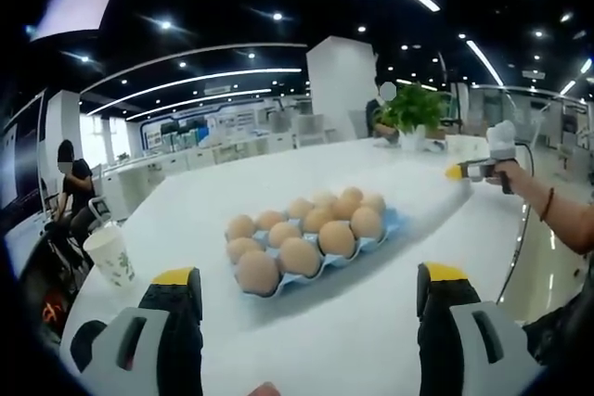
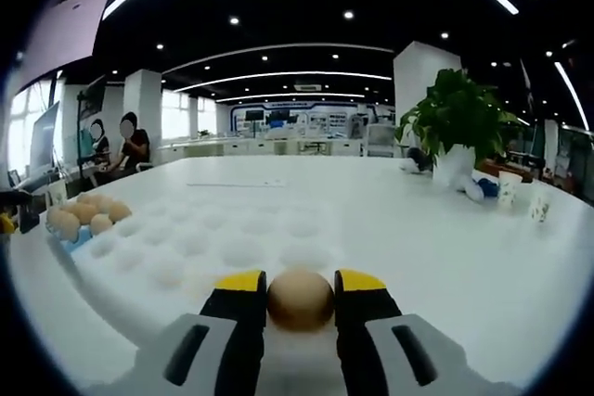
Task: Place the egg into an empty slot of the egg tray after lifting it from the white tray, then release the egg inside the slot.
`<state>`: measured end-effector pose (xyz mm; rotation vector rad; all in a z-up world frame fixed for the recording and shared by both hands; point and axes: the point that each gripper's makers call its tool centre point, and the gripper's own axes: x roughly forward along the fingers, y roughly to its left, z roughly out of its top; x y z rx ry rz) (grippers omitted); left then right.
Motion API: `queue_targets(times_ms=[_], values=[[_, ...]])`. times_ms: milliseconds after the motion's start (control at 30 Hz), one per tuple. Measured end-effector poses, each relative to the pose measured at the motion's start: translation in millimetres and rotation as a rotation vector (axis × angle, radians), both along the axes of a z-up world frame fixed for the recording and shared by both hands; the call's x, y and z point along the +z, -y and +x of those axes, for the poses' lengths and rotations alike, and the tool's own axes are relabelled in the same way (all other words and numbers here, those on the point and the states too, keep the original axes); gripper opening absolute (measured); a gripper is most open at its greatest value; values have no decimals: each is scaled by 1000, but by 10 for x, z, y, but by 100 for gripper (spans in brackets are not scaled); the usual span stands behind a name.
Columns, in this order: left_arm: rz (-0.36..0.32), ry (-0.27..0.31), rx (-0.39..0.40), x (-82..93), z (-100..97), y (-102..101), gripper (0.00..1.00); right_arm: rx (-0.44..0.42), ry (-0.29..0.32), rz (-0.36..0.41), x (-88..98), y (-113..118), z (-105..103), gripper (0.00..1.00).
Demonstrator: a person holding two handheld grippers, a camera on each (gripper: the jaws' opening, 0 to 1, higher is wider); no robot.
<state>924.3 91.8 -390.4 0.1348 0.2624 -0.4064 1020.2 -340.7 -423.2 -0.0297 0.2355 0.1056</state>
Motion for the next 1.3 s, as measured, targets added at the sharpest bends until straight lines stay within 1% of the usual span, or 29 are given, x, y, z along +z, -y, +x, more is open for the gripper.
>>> queue_targets(times_ms=[167, 233, 333, 500, 767, 1067, 1300], values=[[-1, 1, 0, 10, 10, 9, 98, -9, 11, -8, 19, 28, 11, 30], [-1, -1, 0, 8, 13, 13, 98, -14, 13, 3, 28, 35, 13, 30], [2, -4, 1, 1, 18, 15, 98, -12, 32, 12, 82, 31, 7, 30], [-2, -2, -4, 12, 30, 45, 98, -3, 44, 14, 154, 13, -13, 30], [2, -6, -15, -7, 41, 81, 98, -1, 40, 28, 184, -26, -37, 30], [1, -3, -18, -5, 37, 64, 98, 14, 46, 40, 281, -144, -78, 30], [-4, -2, -21, -8, 39, 59, 98, 49, 56, 32, 337, -327, -126, 30]])
